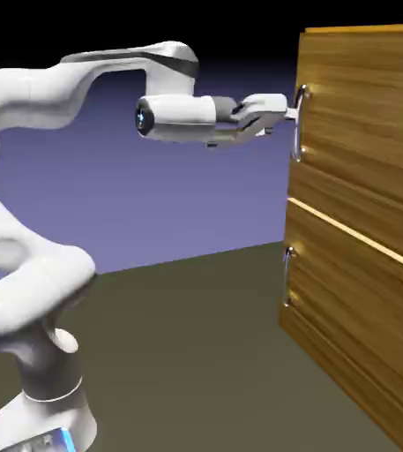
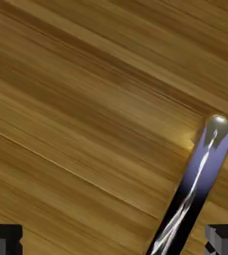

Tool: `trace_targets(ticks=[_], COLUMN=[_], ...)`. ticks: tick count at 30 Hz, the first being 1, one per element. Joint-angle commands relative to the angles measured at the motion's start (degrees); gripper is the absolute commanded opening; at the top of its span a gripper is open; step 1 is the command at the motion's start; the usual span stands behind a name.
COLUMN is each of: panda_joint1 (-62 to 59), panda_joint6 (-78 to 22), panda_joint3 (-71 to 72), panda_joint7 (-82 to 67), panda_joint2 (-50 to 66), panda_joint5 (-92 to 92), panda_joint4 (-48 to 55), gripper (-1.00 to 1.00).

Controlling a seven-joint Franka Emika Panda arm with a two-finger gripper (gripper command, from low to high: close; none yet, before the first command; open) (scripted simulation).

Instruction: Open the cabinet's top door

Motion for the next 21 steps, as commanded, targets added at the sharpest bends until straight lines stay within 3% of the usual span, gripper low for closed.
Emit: trace_targets(ticks=[1, 7, 14, 15, 21], panda_joint1=[-0.93, -6.12, -17.12, -17.12, -6.74], panda_joint6=[-0.08, -0.52, -1.66, -1.66, -6.93], panda_joint3=[0.97, 6.37, 13.76, 13.76, 5.41], panda_joint7=[1.21, 7.98, 7.48, 7.48, 8.01], panda_joint2=[-0.29, -1.93, 1.28, 1.28, 1.02], panda_joint5=[2.50, 16.40, 17.83, 17.83, 13.36], panda_joint4=[0.56, 3.70, 11.46, 11.46, 3.21], gripper=[0.00, 0.00, 0.00, -1.00, -1.00])
